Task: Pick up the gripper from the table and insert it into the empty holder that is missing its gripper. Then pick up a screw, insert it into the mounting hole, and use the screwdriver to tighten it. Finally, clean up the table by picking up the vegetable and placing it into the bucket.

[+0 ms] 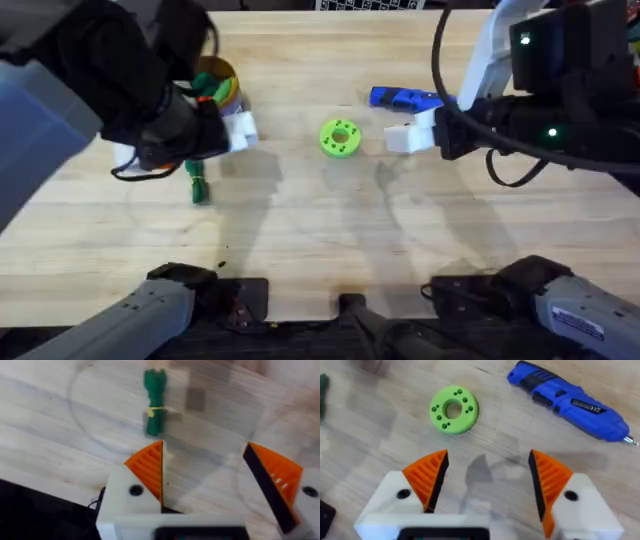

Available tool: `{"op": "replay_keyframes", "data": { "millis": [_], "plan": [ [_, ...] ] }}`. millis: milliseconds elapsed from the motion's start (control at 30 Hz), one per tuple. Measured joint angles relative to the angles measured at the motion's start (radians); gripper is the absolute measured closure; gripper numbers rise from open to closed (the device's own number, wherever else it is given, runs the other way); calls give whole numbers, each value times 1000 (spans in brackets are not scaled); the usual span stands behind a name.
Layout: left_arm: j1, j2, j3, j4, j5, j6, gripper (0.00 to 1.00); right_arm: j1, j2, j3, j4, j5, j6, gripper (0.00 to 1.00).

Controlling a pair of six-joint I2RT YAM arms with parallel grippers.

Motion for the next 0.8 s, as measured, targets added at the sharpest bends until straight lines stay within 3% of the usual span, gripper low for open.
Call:
{"op": "replay_keyframes", "data": {
  "millis": [167, 333, 600, 800],
  "plan": [
    [150, 12, -66, 62, 0, -16, 15, 0, 0, 0, 0, 0, -1, 51],
    [250, 54, -160, 119, 0, -15, 15, 0, 0, 0, 0, 17, -1, 52],
    [289, 130, -202, 296, 0, 82, 15, 0, 0, 0, 0, 60, -1, 50],
    [289, 222, -207, 323, -27, 145, 15, 0, 0, 0, 0, 61, -1, 50]
  ]
}}
